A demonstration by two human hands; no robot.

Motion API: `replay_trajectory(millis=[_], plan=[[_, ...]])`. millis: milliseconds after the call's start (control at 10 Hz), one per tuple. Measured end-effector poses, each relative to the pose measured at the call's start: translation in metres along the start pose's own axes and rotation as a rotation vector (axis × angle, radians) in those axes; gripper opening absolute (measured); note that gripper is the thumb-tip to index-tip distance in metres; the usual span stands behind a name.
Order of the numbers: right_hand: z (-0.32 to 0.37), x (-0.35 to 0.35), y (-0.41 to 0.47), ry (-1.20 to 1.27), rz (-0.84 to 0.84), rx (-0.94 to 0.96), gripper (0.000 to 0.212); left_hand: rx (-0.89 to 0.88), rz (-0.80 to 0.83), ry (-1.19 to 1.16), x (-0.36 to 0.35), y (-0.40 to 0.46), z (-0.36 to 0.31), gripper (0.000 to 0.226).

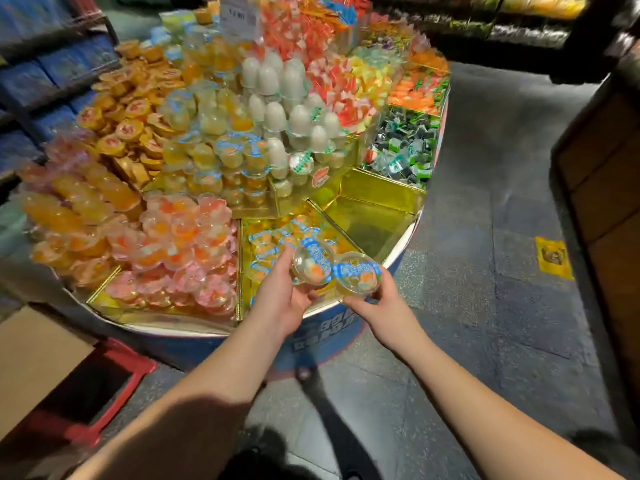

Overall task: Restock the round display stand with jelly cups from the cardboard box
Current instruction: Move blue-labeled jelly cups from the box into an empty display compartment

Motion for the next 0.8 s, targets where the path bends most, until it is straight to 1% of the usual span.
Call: replay_trajectory(millis=[100,200,300,400,500,600,700,800], plan=[[-0.007,0.007,0.018,0.046,0.013,-0.009,0.055,0.034,0.030,0.027,-0.007,0.015,0.004,0.037],[-0.018,0.003,0.041,0.105,0.054,-0.049,0.054,0.007,-0.030,0.044,0.004,0.036,0.004,0.025],[-0.030,-0.008,0.067,0.163,0.143,-0.104,0.053,-0.010,-0.087,0.084,0.019,0.062,0.000,0.027],[-0.043,-0.013,0.097,0.172,0.165,-0.156,0.051,0.043,-0.118,0.112,0.029,0.086,0.000,0.025],[-0.055,-0.014,0.137,0.137,0.131,-0.205,0.047,0.130,-0.146,0.193,0.044,0.117,0.003,0.032],[-0.068,-0.017,0.181,0.123,0.126,-0.234,0.043,0.138,-0.197,0.170,0.064,0.158,-0.002,0.031],[-0.079,-0.025,0.229,0.114,0.125,-0.284,0.053,0.099,-0.315,0.108,0.093,0.197,-0.012,0.021],[-0.108,-0.029,0.278,0.047,0.086,-0.304,0.075,0.120,-0.357,0.081,0.110,0.242,-0.016,0.013]])
Point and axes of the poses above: each hand's wrist, its own y-axis towards the middle knuckle, its own x-axis out of the back of the hand, z = x × y, the point moved 9 cm from there along y, towards the middle knuckle, and after that the axes turned 10 degrees about z, right-handed, at the moved point
